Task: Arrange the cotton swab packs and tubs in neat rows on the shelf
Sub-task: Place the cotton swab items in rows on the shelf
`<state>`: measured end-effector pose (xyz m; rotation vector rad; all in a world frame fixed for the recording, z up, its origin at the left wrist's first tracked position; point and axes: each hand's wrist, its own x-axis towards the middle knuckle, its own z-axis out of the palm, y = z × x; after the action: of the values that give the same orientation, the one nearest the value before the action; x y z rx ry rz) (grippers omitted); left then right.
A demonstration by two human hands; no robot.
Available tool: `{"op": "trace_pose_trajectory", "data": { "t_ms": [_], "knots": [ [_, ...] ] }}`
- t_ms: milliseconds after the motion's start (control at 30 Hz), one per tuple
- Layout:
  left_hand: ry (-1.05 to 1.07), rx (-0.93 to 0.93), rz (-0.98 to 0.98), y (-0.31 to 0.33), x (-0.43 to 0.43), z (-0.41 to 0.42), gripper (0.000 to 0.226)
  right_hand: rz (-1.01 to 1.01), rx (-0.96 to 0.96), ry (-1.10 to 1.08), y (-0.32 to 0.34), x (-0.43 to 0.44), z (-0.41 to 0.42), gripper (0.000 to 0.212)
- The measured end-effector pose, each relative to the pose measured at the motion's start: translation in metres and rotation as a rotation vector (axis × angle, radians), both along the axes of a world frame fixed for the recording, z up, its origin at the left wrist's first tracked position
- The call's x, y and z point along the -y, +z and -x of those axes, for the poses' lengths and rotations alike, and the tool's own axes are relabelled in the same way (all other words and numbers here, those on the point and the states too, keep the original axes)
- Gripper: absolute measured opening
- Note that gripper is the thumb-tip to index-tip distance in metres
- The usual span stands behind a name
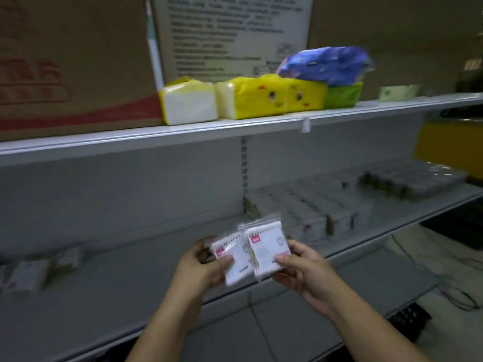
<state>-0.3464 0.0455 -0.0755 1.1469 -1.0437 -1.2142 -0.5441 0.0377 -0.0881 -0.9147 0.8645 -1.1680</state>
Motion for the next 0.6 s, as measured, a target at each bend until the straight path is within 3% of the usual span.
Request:
{"op": "trace_pose_trajectory", "data": {
  "t_ms": [300, 467, 600],
  "knots": [
    [-0.133, -0.054, 0.037, 0.01, 0.071, 0.157, 0.017, 0.024, -0.021, -0.149, 0.006, 0.044, 0.144, 0.022],
    [-0.212, 0.001, 0.067, 0.014, 0.138, 0.248, 0.02, -0.016, -0.086, -0.271, 0.012, 0.089, 0.228, 0.04],
    [-0.291, 0.119, 0.116, 0.032, 0.202, 0.306, 0.021, 0.043, -0.126, -0.358, 0.031, 0.13, 0.287, 0.025]
  ]
}}
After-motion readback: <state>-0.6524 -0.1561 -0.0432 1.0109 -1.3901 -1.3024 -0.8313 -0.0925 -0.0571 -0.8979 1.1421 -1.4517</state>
